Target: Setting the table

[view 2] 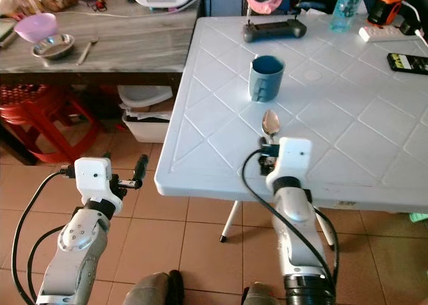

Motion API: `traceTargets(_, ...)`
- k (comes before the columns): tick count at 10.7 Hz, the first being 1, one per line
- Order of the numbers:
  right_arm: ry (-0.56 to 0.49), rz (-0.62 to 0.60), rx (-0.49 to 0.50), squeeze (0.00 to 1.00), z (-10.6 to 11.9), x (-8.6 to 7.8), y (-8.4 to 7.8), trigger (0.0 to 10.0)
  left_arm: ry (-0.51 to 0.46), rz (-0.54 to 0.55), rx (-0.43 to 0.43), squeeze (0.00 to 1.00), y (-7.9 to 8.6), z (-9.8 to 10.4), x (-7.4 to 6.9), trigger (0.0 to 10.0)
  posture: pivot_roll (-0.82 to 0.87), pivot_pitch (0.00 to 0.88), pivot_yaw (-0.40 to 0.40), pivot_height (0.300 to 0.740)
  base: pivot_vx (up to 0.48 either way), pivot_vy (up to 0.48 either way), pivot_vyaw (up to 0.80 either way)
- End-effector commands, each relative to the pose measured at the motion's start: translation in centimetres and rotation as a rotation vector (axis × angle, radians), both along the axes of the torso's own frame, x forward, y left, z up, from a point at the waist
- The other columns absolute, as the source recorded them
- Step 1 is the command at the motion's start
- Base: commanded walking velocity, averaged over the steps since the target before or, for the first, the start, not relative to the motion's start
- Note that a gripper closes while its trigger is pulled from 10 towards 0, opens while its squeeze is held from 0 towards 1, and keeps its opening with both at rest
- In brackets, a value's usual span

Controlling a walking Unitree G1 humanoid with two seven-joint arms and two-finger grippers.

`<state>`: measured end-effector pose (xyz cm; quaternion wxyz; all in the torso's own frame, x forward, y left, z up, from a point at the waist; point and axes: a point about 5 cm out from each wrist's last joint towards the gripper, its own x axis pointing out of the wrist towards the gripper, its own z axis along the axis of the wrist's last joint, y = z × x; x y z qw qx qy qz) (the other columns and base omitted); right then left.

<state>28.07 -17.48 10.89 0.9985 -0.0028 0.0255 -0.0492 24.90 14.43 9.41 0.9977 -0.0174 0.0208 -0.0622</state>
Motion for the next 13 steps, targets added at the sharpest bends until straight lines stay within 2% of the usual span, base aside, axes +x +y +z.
traceTargets(1,0.013,-0.008,-0.007,0.00,-0.1,-0.1,-0.2,10.0,-0.001,-0.003,0.003,0.00,0.1,0.2,-0.1,10.0,0.03,0.119,0.082,0.740,0.000,0.000,0.00)
traceTargets(4,0.019,-0.010,-0.002,0.00,0.3,0.4,-1.1,10.0,0.015,-0.007,0.006,0.00,0.1,0.1,-0.7,10.0,0.04,0.146,0.086,0.740,0.000,0.000,0.00)
traceTargets(8,0.035,0.082,0.017,0.00,0.5,1.1,-0.4,10.0,0.016,0.021,0.026,0.00,0.6,0.3,-0.7,10.0,0.05,0.148,0.089,0.740,0.000,0.000,0.00)
traceTargets(11,0.131,0.179,0.046,0.00,-1.2,0.0,0.8,10.0,0.022,0.019,0.030,0.00,0.8,0.3,-0.6,10.0,0.04,0.151,0.088,0.740,0.000,0.000,0.00)
traceTargets(13,0.182,0.206,0.039,0.00,-1.6,-0.2,0.5,10.0,0.026,0.012,0.025,0.00,0.5,0.2,-0.6,10.0,0.04,0.151,0.087,0.740,0.000,0.000,0.00)
